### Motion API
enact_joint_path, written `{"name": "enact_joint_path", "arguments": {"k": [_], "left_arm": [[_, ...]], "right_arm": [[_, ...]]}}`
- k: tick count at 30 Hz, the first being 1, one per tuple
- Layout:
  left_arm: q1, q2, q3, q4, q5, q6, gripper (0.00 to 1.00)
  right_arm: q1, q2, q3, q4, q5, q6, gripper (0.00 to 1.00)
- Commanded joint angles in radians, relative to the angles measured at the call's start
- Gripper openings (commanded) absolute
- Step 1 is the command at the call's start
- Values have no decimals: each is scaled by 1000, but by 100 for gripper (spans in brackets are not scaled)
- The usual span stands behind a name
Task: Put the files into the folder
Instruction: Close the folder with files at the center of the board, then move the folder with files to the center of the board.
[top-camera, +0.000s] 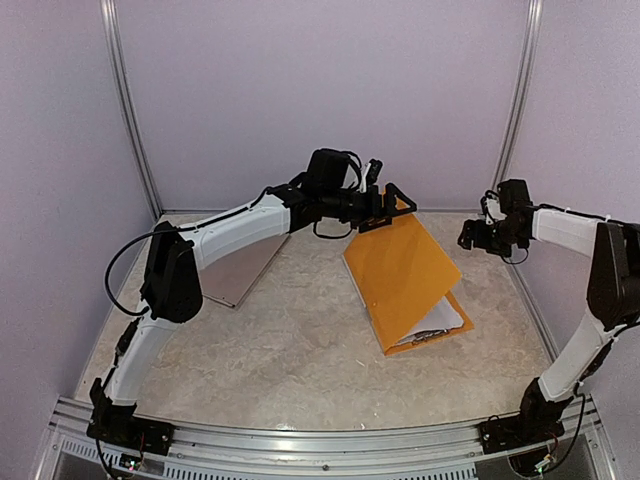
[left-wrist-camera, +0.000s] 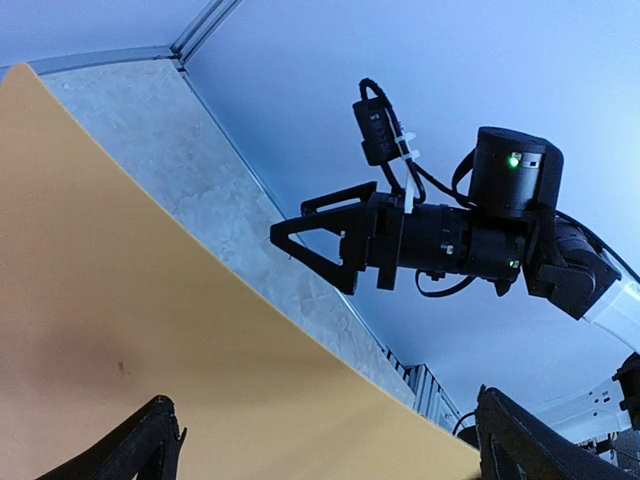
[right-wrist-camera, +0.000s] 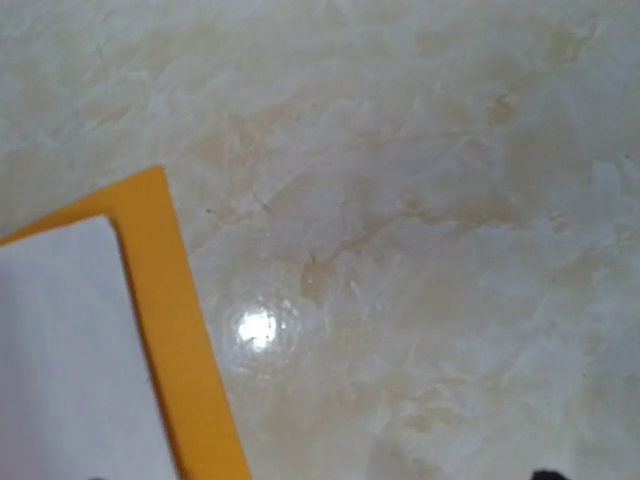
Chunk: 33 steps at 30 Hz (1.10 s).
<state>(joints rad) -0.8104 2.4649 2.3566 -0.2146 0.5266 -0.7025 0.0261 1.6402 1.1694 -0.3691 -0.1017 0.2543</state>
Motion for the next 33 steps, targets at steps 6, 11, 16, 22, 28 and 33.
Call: {"name": "enact_joint_path", "arguments": {"k": [6,11,16,22,28,33], "left_arm": [[-1,-34,39,-38,64,17,99],[-1,-127,-129,-30,23,31,99],[2,-309,-426,-34,-150,75,99],[21,-520,-710,-103,-334,79,99],[62,-656,-933,-121,-359,17,99],[63,-748,-1065,-112,-426,-42,99]], "right_arm": [[19,-12,-19,-1,-38,-3,89],[24,-31,-23,10,-46,-10,89],[35,11,-29,33,-108,-13,89],[73,81,-59,75,-138,-3,89],[86,88,-139,103,-139,1,89],[100,71,-252,150,-165,17,89]]}}
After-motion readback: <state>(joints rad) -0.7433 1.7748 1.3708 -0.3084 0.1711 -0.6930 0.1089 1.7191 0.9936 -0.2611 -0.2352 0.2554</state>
